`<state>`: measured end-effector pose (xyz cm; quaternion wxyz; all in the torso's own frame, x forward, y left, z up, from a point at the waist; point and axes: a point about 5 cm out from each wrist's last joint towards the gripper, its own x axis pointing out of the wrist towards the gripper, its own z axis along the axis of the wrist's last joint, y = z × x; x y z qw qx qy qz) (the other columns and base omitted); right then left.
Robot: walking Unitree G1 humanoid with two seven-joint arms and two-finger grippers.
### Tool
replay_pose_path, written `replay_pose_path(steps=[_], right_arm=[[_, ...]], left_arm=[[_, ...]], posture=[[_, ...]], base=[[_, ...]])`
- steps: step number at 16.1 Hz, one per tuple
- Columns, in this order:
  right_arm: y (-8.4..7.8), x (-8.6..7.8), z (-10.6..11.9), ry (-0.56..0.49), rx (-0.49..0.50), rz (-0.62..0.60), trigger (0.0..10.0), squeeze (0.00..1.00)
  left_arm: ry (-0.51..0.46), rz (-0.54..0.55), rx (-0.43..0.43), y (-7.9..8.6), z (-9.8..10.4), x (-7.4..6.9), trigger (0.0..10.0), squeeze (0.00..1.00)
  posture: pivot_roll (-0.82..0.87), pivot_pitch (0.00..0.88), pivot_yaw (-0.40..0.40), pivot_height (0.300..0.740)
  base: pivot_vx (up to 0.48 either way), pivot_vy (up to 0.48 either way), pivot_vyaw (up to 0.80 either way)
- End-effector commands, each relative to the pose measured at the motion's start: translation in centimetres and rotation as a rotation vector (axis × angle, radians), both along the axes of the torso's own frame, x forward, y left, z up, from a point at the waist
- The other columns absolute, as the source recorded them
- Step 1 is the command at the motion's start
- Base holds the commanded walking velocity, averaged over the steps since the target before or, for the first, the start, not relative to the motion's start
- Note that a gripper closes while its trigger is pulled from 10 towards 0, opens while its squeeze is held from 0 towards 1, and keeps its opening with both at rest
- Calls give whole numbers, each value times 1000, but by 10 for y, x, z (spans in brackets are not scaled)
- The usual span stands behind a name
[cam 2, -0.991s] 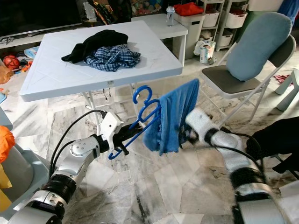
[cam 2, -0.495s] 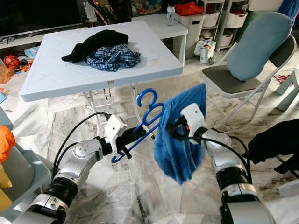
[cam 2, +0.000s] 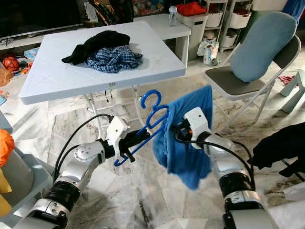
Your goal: Hang hanger
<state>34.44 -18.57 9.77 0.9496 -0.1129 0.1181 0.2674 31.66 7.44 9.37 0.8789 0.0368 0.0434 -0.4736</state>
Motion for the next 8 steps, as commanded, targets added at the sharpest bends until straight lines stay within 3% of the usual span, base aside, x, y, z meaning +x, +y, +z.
replay_pose_path(steps=[1,5,6,7,8], right_arm=[[3,2,6,-18,10,10,0,0],[5,1,5,15,19,46,0,0],[3,-4,3,48,5,98,353,0],[0,-6,2,58,-10,114,4549,0],[-8,-9,1,87,-15,113,10000,1000]], left_arm=[[-44,-7,-26,0,11,2,0,0],[-41,-1,-23,0,11,3,588,0],[-42,11,-15,3,10,4,1608,0],[-43,16,-11,5,10,5,1608,0],[-45,30,-5,9,11,7,1647,0]], posture=[[-169,0,26,740],[-170,0,26,740],[-170,0,26,740],[-171,0,27,740],[-172,0,27,740]], base=[[0,0,0],[0,0,0],[0,0,0],[0,0,0],[0,0,0]])
